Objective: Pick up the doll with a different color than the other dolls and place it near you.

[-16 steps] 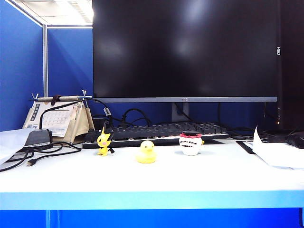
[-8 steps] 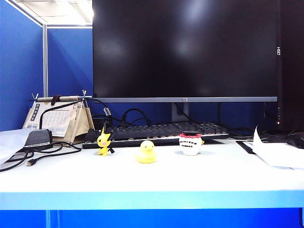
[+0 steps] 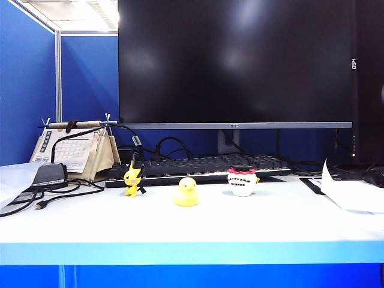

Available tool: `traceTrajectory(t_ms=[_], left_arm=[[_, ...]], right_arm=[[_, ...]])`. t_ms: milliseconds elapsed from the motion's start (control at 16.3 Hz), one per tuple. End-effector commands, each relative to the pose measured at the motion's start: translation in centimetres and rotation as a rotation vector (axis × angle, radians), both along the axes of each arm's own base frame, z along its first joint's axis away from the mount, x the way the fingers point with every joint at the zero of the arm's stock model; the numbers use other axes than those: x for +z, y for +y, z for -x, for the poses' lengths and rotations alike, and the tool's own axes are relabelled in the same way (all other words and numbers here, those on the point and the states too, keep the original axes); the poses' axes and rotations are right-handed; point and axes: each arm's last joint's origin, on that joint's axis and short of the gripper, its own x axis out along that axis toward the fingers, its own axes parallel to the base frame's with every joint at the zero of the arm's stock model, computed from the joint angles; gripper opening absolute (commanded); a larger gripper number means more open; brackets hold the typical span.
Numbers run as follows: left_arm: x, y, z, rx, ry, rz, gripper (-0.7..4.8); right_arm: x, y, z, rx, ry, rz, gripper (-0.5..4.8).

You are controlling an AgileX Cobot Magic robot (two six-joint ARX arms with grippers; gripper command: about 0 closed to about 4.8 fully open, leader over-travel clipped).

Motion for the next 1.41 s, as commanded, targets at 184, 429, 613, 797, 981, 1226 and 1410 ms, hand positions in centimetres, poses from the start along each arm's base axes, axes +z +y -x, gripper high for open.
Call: traceTrajectory(t_ms=[184, 429, 613, 797, 981, 1226, 1410], left_arm=[[0.0, 0.0, 0.0, 0.0, -0.001, 0.004, 0.22], [0.0, 0.0, 0.0, 0.0, -0.001, 0.004, 0.22], [0.0, 0.0, 0.0, 0.0, -0.001, 0.004, 0.22], [0.0, 0.0, 0.0, 0.0, -0.001, 0.004, 0.22], [0.0, 0.0, 0.0, 0.0, -0.001, 0.004, 0.22], [0.0, 0.0, 0.0, 0.0, -0.001, 0.004, 0.22], [0.0, 0.0, 0.0, 0.0, -0.001, 0.004, 0.22]], right_arm=[[4.7, 0.5, -1.4, -0.02, -0.052, 0.026, 3.09], [8.1, 3.0, -6.6, 0.098, 0.058, 0.129, 4.79], [8.2, 5.5, -12.4, 0.128, 0.189, 0.171, 4.79], [6.7, 7.2, -16.0, 0.167, 0.223, 0.111, 4.79], [6.2, 7.5, -16.5, 0.163, 0.22, 0.089, 4.79], [5.7, 7.9, -17.3, 0.196, 0.179, 0.071, 4.79], [1.8, 8.7, -18.8, 0.246, 0.282, 0.093, 4.79]])
